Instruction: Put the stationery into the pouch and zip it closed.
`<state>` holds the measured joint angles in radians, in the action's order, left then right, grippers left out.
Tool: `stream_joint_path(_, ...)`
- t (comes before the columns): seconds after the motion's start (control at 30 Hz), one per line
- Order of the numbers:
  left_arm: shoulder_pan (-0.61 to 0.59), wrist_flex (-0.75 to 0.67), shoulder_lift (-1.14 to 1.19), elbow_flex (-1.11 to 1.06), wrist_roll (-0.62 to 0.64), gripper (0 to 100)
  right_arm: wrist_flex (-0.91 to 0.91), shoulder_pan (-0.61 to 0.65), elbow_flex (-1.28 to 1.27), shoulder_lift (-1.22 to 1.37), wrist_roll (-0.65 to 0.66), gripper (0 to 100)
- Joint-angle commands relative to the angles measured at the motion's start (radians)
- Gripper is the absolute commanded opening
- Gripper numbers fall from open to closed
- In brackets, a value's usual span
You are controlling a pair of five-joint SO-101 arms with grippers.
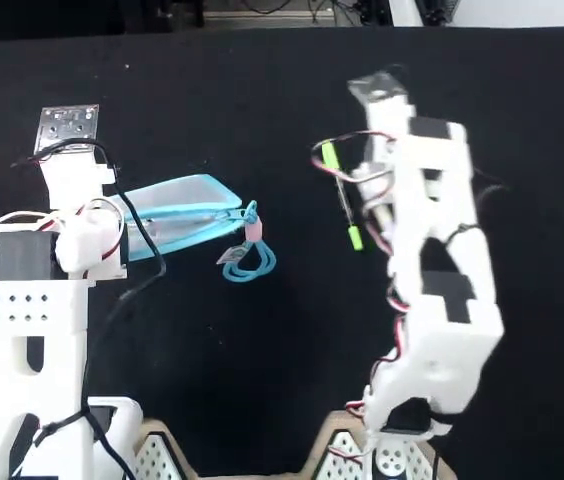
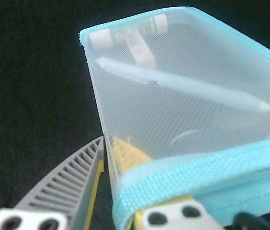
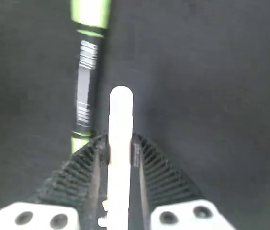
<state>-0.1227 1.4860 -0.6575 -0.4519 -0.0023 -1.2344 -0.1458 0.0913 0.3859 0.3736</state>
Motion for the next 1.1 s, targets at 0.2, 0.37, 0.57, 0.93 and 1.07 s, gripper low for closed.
stream_joint_path(0.2, 0.001, -0.003, 0.009, -0.033, 0.002, 3, -0.011, -0.203, 0.091, 0.150, 0.117, 3.0)
stream_joint_path(0.37, 0.001, -0.005, 0.009, -0.033, 0.002, 3, -0.072, -0.206, 0.222, 0.225, 0.109, 15.4)
stream_joint_path(0.57, 0.001, -0.002, 0.009, -0.033, 0.002, 3, -0.169, -0.137, 0.397, 0.303, 0.117, 14.9)
stream_joint_path(0.93, 0.001, -0.003, 0.009, -0.035, 0.002, 3, -0.256, -0.187, 0.711, 0.602, 0.193, 12.9)
stream_joint_path(1.07, 0.001, -0.005, 0.009, -0.035, 0.002, 3, -0.351, -0.203, 0.868, 0.642, 0.195, 2.5)
